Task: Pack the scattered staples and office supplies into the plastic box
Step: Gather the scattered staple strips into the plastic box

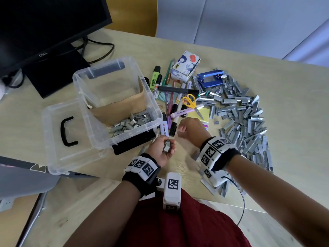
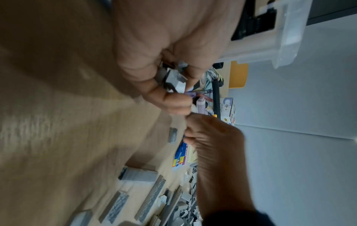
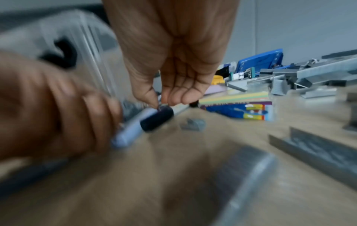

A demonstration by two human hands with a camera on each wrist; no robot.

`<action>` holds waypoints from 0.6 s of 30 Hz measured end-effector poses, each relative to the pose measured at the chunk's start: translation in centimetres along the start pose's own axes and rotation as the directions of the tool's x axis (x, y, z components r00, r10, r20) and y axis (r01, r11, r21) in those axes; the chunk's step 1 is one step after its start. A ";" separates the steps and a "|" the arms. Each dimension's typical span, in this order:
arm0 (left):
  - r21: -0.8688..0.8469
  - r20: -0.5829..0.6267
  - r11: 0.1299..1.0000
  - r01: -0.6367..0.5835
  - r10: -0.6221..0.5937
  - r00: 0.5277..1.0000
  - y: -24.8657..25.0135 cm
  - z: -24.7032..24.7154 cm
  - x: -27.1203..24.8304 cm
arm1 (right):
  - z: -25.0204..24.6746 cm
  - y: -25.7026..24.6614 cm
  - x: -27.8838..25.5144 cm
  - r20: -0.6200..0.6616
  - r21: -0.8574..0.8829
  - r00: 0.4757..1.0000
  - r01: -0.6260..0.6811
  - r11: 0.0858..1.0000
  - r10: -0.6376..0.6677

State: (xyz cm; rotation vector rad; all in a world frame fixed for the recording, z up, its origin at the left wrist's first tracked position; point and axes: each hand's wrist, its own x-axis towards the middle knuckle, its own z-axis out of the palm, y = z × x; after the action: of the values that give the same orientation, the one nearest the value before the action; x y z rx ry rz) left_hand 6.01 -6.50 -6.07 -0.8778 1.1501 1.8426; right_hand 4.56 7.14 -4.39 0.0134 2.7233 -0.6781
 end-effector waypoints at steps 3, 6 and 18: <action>-0.025 0.000 1.000 0.007 -0.007 1.000 0.1 0.4 -0.1 | -1.0 -0.8 -1.4 -0.068 0.191 0.996 0.064 0.980 -0.052; -0.068 0.043 0.998 -0.005 0.008 0.999 0.3 1.1 -0.3 | -1.7 -2.2 -2.9 -0.009 0.261 0.982 0.186 0.947 -0.190; 0.095 0.125 0.991 0.098 -0.109 0.986 0.5 1.4 -0.5 | -1.6 2.4 -1.1 -0.027 0.064 0.997 -0.077 0.995 0.078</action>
State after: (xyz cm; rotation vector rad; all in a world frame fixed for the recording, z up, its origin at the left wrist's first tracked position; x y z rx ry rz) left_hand 5.64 -5.45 -4.92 -0.7418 1.0766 1.7242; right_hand 5.26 10.11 -3.84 0.1443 2.7122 -0.7467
